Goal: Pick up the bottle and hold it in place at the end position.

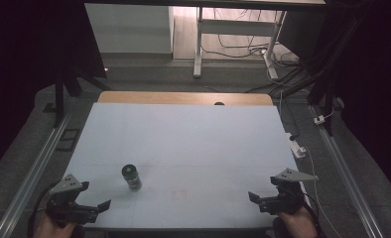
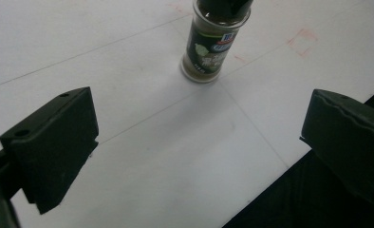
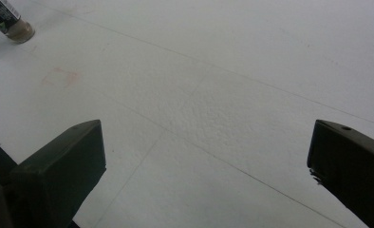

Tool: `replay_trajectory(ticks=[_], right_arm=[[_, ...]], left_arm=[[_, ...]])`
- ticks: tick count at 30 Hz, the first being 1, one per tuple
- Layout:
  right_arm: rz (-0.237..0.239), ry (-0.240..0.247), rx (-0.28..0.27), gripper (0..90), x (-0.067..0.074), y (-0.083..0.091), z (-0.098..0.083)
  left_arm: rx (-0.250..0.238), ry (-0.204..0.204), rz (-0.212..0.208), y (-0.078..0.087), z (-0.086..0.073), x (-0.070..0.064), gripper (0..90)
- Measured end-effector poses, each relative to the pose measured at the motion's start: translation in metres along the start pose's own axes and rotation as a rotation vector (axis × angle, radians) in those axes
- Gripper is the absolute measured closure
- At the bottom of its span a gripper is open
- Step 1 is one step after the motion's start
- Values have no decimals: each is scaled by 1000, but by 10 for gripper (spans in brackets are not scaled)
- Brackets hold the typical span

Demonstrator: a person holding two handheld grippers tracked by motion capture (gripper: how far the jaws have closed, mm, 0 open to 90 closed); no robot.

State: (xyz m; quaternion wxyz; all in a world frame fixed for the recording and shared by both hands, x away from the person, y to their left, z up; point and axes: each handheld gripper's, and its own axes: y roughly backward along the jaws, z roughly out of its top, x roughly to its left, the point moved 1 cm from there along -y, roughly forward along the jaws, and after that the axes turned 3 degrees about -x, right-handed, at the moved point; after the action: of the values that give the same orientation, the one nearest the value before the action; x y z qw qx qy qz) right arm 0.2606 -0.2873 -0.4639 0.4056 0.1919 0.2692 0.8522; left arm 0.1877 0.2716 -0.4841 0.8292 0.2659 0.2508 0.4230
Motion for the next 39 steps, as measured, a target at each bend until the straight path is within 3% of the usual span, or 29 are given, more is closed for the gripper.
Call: replay_trajectory(ticks=[14, 25, 33, 39], right_arm=[[2, -4, 4, 0, 0, -1, 0], [3, -4, 8, 0, 0, -1, 0], [3, -3, 10, 0, 0, -1, 0], [2, 0, 16, 0, 0, -2, 1]], left_arm=[[-36, -59, -77, -14, 12, -2, 0], [-55, -72, -55, -31, 24, -6, 0], [-18, -74, -28, -49, 31, -5, 0], [0, -88, -56, -64, 37, -2, 0]])
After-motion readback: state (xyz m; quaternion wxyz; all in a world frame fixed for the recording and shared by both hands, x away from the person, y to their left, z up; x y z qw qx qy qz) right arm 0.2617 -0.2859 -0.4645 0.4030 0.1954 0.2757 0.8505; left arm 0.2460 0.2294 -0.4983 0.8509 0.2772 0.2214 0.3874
